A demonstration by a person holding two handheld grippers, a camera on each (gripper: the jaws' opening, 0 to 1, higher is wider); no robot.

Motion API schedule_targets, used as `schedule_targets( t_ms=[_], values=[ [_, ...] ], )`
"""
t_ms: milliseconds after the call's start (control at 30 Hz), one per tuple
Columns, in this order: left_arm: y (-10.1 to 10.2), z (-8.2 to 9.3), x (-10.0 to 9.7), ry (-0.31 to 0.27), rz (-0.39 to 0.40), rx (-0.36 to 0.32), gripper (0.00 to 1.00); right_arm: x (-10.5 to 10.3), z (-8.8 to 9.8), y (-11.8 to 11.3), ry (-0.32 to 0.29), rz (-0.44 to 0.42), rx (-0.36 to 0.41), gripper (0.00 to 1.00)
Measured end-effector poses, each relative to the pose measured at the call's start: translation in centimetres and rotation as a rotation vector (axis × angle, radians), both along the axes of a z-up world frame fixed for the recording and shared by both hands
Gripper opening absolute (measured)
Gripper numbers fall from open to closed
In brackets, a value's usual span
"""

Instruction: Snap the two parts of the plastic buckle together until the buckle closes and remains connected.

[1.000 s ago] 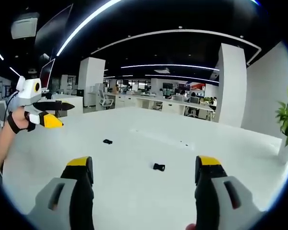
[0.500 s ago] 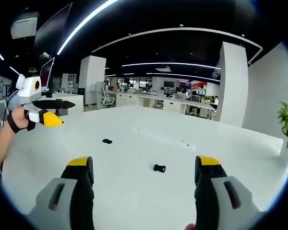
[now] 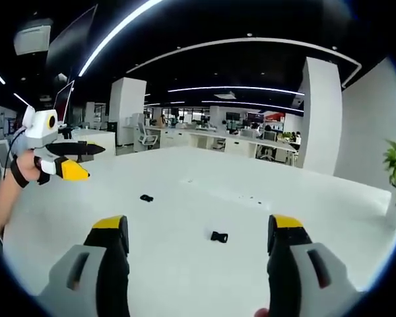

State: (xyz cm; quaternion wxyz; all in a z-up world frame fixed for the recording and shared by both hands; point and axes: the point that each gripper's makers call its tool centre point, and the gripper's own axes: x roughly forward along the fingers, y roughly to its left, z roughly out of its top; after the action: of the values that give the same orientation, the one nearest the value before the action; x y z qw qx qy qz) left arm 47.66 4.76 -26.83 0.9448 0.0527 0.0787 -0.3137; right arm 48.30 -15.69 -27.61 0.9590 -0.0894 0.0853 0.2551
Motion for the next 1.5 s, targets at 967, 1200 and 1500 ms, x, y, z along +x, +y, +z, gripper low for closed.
schedule_targets(
  t_ms=[967, 1200, 1500],
  values=[
    [-0.6, 0.3, 0.7, 0.007, -0.011, 0.002, 0.78, 1.5, 0.0, -0.2, 0.014, -0.012, 0.005, 0.86],
    [-0.5, -0.5, 1.4, 0.024, -0.006, 0.002, 0.78, 2.2, -0.3, 0.1, 0.019, -0.008, -0.002, 0.86],
    [-0.4, -0.8, 1.9, 0.028, -0.001, 0.010, 0.77, 2.5, -0.4, 0.3, 0.027, -0.006, -0.001, 0.86]
  ],
)
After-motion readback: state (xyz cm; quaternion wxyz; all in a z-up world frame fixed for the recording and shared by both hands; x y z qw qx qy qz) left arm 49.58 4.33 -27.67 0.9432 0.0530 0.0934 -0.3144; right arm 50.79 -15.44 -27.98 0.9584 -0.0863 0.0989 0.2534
